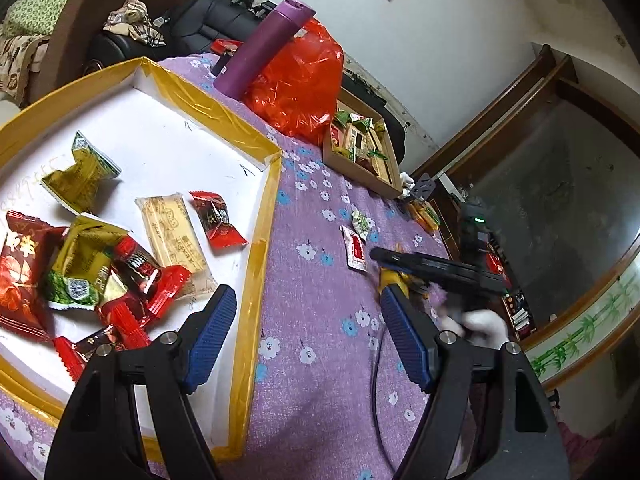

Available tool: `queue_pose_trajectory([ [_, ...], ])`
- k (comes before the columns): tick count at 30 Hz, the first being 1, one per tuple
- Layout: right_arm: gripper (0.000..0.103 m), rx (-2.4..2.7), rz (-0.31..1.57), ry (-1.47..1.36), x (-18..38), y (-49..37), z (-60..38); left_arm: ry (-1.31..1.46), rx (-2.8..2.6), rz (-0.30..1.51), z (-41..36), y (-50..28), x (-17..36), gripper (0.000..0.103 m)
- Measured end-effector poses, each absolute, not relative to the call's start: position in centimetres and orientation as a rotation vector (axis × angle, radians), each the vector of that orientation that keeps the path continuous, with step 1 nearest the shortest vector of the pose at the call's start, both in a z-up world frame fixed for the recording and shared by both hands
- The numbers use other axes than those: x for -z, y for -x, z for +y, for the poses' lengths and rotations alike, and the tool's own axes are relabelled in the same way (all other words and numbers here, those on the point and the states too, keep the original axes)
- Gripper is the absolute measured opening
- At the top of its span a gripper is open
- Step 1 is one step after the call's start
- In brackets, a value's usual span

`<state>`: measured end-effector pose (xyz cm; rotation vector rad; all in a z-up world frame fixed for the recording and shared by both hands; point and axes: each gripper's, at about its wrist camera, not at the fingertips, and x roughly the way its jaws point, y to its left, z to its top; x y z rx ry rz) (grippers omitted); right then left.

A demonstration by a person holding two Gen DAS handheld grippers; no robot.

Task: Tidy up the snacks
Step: 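Grasp the yellow egg-yolk biscuit pack with the right tool while the left tool grasps the yellow cracker pack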

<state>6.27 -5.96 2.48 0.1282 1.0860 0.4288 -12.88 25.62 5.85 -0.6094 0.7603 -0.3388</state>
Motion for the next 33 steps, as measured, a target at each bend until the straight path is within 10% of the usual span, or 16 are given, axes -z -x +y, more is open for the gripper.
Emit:
queue_pose_trajectory([
  [33, 0.085, -0.043, 0.947, -0.221, -2.4, -5.1, -17.3, 0.416, 0.425, 0.915, 15.8, 12.2, -5.2, 0.075],
])
